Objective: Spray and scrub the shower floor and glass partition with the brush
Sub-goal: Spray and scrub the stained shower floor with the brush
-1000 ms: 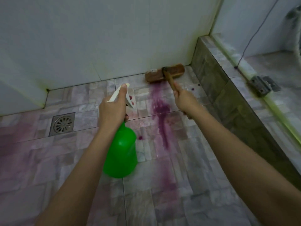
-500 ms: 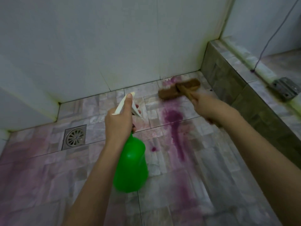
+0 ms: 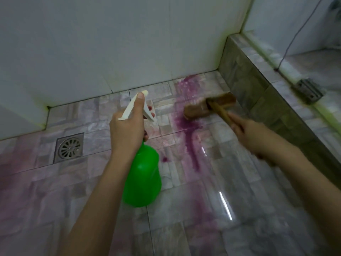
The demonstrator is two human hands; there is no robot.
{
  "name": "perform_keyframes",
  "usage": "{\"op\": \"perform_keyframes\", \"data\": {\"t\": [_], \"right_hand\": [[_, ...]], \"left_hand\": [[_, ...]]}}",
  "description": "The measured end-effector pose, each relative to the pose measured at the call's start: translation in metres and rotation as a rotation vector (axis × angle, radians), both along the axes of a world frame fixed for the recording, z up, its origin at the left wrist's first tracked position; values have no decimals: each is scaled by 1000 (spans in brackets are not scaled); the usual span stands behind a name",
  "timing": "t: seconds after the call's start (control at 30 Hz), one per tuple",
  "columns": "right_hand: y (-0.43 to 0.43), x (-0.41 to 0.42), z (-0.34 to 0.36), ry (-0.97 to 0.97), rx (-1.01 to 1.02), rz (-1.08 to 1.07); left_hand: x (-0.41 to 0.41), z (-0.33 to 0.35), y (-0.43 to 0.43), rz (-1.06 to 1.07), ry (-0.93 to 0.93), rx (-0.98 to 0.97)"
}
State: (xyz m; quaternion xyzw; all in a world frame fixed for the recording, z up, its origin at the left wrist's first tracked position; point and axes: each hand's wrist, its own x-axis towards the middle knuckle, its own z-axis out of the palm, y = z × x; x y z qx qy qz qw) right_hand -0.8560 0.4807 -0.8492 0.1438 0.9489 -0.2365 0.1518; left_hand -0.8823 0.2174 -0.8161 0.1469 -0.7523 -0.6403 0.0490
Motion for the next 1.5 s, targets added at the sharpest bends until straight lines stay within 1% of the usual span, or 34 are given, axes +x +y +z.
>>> {"op": "perform_keyframes", "data": {"t": [0.07, 0.13, 0.2, 0.27, 0.33, 0.4, 0.5, 0.53, 0.57, 0.63, 0.7, 0.73, 0.8, 0.87, 0.93, 0.97, 1.03, 1.1, 1.17, 1.23, 1.37, 1.5], "right_hand": [[11, -48, -9, 73, 13, 6], [17, -84, -11, 90, -2, -10], [19, -80, -9, 53, 20, -11], [18, -39, -7, 25, 66, -21], [14, -2, -3, -12, 64, -61], [15, -17, -1, -11, 49, -53], [27, -80, 3, -10, 23, 13], [30, -90, 5, -20, 8, 24], [33, -86, 6, -31, 3, 33], [37, -49, 5, -29, 20, 47], [35, 3, 2, -63, -22, -6], [34, 16, 3, -78, -44, -37], [36, -7, -2, -35, -34, -37], [32, -58, -4, 0, 0, -22], [24, -97, -5, 24, -37, -12], [21, -103, -6, 44, -52, -11], [18, -76, -6, 72, -66, -5], [22, -13, -9, 98, -66, -18], [25, 56, -10, 54, -76, -57], [25, 94, -11, 16, -66, -93], [18, 99, -20, 64, -50, -103], [17, 103, -18, 34, -58, -110]], "left_hand": [[4, 1, 4, 4, -9, 12], [7, 2, 6, 5, -28, 27], [8, 5, 8, -13, -13, 34], [9, 8, 7, -33, 15, 33], [10, 10, 6, -44, 27, 24], [12, 9, 5, -48, 31, 1], [16, 10, 4, -30, 36, -13], [17, 12, 5, -35, 35, -15], [19, 14, 5, -48, 37, -21], [20, 18, 5, -73, 59, -28], [21, 20, 4, -82, 79, -35], [21, 20, 4, -78, 81, -41], [20, 19, 6, -73, 79, -45], [19, 18, 11, -94, 57, -44], [14, 21, 17, -124, 40, -33], [9, 22, 20, -144, 34, -32], [-5, 25, 25, -203, 22, -35], [-25, 28, 30, -275, 10, -32], [-49, 26, 40, -364, -15, -64], [-74, 21, 58, -475, -38, -147], [-100, 7, 94, -642, -107, -273], [-112, -1, 119, -624, -110, -265]]}}
